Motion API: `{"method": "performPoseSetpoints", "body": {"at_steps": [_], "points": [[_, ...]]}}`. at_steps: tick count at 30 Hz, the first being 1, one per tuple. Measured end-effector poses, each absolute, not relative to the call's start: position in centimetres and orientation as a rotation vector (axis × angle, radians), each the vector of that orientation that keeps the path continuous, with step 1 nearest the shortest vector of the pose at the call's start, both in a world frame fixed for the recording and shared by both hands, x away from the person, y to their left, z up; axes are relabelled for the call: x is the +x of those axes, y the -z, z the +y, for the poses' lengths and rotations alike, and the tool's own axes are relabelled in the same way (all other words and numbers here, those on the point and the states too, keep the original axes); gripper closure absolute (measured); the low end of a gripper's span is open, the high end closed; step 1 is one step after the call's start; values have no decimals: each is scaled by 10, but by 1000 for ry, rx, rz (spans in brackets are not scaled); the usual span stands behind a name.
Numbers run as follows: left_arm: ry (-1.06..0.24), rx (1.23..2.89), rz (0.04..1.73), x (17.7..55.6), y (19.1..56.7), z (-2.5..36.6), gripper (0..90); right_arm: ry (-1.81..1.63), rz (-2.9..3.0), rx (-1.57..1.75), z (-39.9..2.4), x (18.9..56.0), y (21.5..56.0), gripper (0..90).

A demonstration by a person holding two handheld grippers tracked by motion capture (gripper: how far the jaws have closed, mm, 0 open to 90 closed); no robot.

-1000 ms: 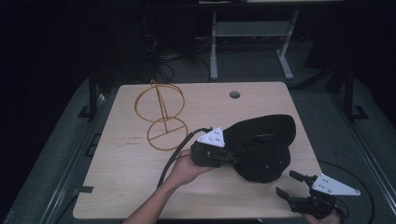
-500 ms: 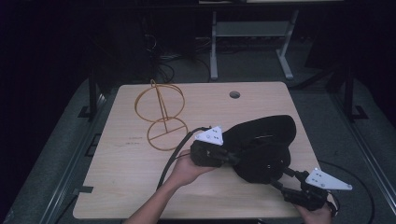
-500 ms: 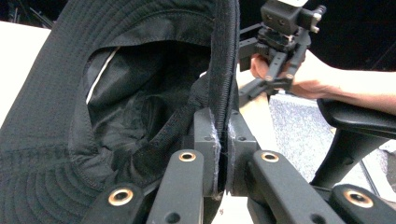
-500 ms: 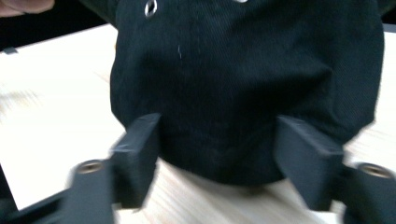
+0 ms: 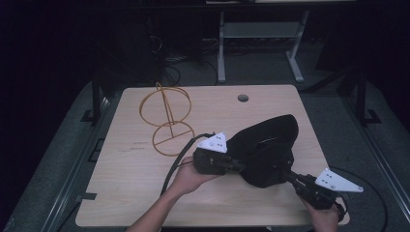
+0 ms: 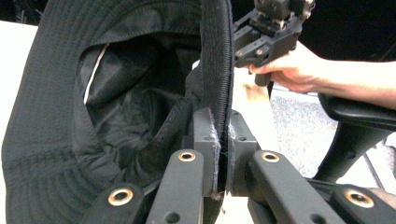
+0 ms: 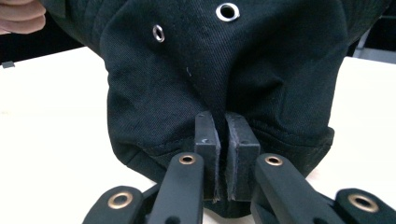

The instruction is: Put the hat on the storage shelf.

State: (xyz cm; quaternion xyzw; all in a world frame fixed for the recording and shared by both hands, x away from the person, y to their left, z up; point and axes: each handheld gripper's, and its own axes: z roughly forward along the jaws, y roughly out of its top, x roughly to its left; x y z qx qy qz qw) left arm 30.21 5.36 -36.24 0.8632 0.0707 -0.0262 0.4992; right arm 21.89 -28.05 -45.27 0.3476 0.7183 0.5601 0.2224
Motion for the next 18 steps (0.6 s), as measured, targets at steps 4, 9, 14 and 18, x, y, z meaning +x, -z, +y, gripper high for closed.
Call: {"method": "performPoseSetpoints", "body": {"at_steps": [4,9,14,18], "points": [[25,2119,165,298,363,59,845,-1560,1980,938,-279,218,449,849],[-7,2142,166,294,361,62,817,-1573,1974,918,-278,219,445,850],[-59,2154,180,292,359,67,750,-1585,1960,920,-280,220,441,851],[-76,2154,192,292,357,71,733,-1597,1942,925,-284,220,437,851]]}}
